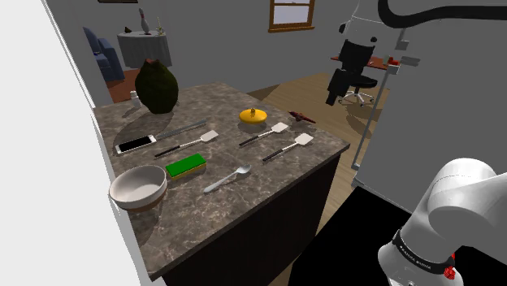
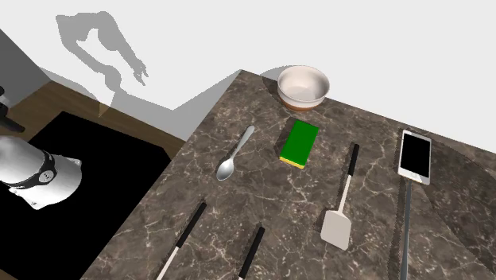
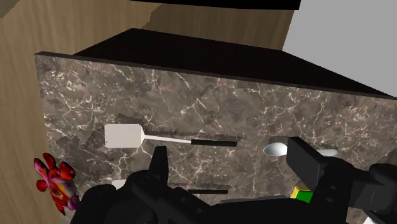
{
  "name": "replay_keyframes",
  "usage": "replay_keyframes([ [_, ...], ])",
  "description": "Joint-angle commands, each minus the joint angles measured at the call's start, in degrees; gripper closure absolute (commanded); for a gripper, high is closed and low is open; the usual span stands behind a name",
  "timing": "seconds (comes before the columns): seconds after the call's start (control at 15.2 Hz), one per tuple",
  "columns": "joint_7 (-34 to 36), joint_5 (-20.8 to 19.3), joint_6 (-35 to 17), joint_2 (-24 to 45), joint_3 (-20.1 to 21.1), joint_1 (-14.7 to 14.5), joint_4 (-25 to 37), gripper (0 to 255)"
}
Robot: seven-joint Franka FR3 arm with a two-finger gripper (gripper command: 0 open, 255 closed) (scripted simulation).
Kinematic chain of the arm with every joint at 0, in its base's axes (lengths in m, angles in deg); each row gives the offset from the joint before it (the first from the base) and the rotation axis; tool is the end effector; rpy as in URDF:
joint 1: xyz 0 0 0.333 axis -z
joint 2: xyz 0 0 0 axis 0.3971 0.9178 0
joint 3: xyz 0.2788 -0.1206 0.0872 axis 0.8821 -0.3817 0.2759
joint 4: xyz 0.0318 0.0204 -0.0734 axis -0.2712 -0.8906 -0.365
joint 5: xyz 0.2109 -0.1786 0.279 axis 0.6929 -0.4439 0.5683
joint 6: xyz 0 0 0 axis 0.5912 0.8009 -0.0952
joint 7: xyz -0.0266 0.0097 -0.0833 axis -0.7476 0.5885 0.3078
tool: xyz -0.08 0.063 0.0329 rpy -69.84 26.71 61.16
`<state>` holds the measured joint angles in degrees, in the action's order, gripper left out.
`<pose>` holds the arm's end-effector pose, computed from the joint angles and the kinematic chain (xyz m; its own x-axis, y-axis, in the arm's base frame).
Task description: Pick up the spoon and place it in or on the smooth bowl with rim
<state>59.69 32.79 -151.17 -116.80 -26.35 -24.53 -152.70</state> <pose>0.3321 -0.0244 0.6138 0.9827 0.0986 0.1570 0.1035 -0.9943 -0.0234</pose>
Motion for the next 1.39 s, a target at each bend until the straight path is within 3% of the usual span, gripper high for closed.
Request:
replay_keyframes([
  [0.0, 0.0, 0.0, 0.0, 0.0, 0.0, 0.0, 0.0, 0],
  [0.66, 8.8, 4.0, -20.4, 7.7, 6.9, -2.3, -9.8, 0],
  [1.32, 18.5, 4.8, -40.9, 24.4, 14.3, -3.5, -10.4, 0],
])
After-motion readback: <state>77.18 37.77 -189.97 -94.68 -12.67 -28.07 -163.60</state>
